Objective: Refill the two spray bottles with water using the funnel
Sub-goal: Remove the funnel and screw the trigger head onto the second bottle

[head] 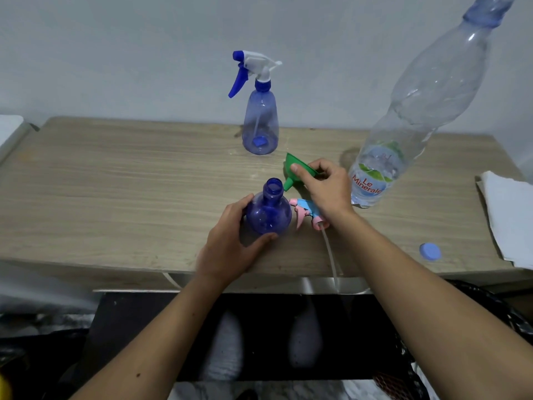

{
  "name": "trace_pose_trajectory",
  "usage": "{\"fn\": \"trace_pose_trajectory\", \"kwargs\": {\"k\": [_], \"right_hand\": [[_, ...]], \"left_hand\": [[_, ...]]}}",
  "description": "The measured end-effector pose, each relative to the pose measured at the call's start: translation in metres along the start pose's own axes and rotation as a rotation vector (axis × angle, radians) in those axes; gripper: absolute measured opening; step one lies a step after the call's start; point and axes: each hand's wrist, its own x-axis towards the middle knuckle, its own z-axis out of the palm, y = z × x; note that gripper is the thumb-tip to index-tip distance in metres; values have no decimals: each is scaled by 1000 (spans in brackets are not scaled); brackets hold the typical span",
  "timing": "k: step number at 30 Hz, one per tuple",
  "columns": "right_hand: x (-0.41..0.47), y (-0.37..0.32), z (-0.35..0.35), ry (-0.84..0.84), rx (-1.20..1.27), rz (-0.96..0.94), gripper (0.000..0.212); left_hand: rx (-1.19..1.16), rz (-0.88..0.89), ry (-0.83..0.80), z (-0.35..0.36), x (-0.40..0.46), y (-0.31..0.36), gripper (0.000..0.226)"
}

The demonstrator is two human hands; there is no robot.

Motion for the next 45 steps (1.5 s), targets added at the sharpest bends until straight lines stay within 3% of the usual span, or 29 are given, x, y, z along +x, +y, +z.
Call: {"fn": "trace_pose_trajectory", "kwargs": {"k": [29, 36, 41, 45], "right_hand": [[-27, -14, -35, 24, -166, -204, 47], [-76, 4, -48, 52, -243, -176, 33], [-95, 18, -43, 72, -327, 43, 43], [-97, 17, -38, 68, -315, 128, 35]], "left_hand": [[79, -7, -25, -1, -2, 5, 95], [95, -28, -6, 0, -2, 10, 94], [93, -61, -16, 0, -3, 11, 93], [92, -66, -19, -1, -4, 11, 94]]}}
